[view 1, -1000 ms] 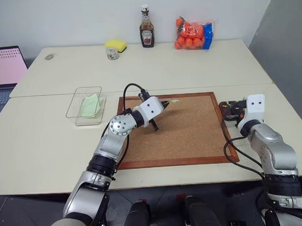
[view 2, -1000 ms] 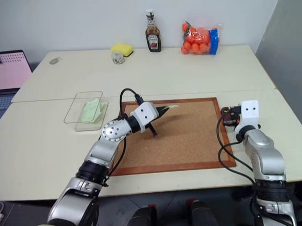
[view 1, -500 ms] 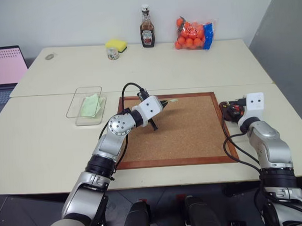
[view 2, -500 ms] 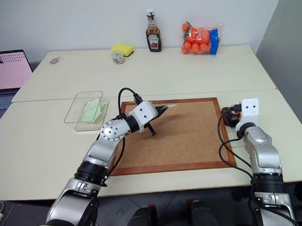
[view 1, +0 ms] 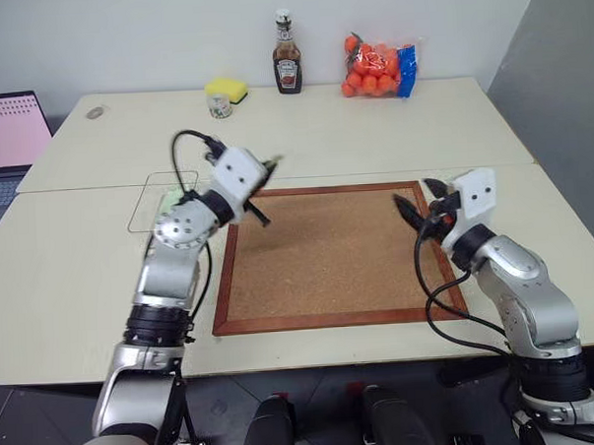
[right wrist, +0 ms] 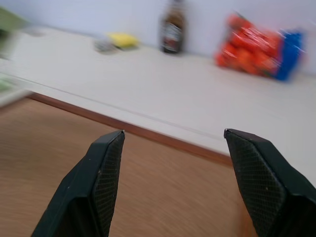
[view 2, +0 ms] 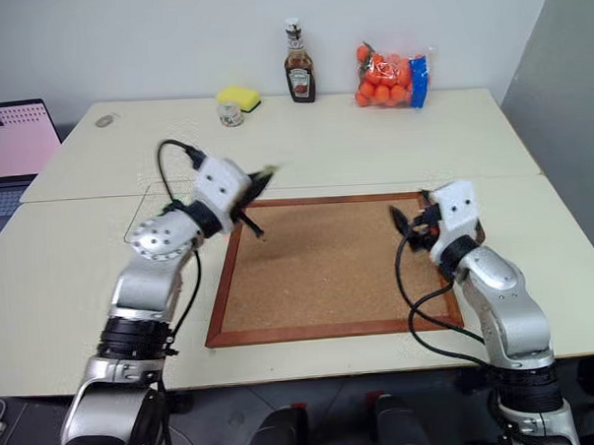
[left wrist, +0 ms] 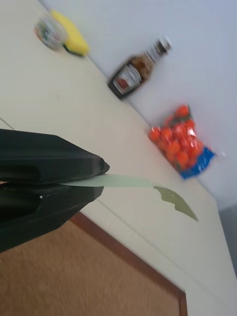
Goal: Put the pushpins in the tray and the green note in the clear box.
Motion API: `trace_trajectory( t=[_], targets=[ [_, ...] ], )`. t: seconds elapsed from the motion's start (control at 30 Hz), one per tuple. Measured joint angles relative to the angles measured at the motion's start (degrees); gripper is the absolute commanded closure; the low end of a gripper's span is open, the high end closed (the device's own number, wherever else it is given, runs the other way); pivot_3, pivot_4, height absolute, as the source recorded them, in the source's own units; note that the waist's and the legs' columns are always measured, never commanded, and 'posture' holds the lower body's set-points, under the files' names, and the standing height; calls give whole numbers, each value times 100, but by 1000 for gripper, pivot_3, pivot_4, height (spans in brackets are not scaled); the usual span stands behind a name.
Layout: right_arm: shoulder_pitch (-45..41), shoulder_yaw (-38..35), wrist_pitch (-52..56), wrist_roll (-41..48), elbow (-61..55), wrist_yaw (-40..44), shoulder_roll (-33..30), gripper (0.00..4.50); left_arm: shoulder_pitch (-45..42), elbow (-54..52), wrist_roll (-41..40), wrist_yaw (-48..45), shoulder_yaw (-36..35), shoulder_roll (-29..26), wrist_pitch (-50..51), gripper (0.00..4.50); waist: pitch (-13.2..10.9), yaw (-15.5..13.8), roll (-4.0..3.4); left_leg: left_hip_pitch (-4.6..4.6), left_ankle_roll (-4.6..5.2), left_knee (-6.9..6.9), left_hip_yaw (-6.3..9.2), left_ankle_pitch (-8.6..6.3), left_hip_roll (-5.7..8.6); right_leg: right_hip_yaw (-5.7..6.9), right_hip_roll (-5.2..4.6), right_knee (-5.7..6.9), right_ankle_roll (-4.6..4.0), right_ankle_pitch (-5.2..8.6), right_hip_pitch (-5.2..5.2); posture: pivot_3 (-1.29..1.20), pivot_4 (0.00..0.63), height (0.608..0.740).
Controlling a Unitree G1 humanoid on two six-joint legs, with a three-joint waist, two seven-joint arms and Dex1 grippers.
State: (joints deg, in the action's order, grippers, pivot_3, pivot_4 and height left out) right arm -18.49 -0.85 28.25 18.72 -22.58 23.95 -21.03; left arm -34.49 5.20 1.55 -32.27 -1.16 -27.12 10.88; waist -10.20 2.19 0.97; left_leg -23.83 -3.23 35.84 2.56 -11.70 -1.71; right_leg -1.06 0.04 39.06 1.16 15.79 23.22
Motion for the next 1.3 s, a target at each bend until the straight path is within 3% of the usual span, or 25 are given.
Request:
trace_trajectory(
  t=[0.27, 0.43, 0.63, 1.27, 1.3],
  targets=[
    [-1389, 1077, 399, 486, 339, 1127, 158, 1085, 591, -491, -42, 808, -868, -355, 1566, 4500, -10, -24, 17, -2, 0, 4, 16, 0, -2, 11, 0, 0, -2, 0, -1, 0, 150, 740],
    [-2349, 2064, 280, -175, 1648, 1804, 184, 1085, 624, -231, -80, 1212, -1229, -515, 2113, 4500, -22, -72, 39, -6, 0, 10, 16, 0, 4, 17, -12, -1, -21, -15, -1, 0, 150, 740],
    [-2525, 2273, 66, -452, 2016, 2001, 348, 1085, 387, 198, -328, 1393, -1330, -416, 2396, 4500, -24, -72, 43, -11, -1, 8, 21, 0, 3, 20, -12, -1, -28, -17, 1, 0, 150, 740],
    [-2538, 2260, -15, -728, 2050, 2050, 571, 1038, 41, 113, -855, 2116, -1681, -150, 2770, 998, -25, -64, 45, -10, -2, 8, 22, 0, 4, 20, -16, 2, -31, -19, 1, 0, 150, 740],
    [-2536, 2243, -15, -729, 2030, 2026, 579, 1038, 41, 18, -919, 2104, -1674, -105, 2737, 998, -25, -66, 45, -10, -2, 8, 22, 0, 5, 20, -16, 2, -31, -19, 1, 0, 150, 740]
  ],
)
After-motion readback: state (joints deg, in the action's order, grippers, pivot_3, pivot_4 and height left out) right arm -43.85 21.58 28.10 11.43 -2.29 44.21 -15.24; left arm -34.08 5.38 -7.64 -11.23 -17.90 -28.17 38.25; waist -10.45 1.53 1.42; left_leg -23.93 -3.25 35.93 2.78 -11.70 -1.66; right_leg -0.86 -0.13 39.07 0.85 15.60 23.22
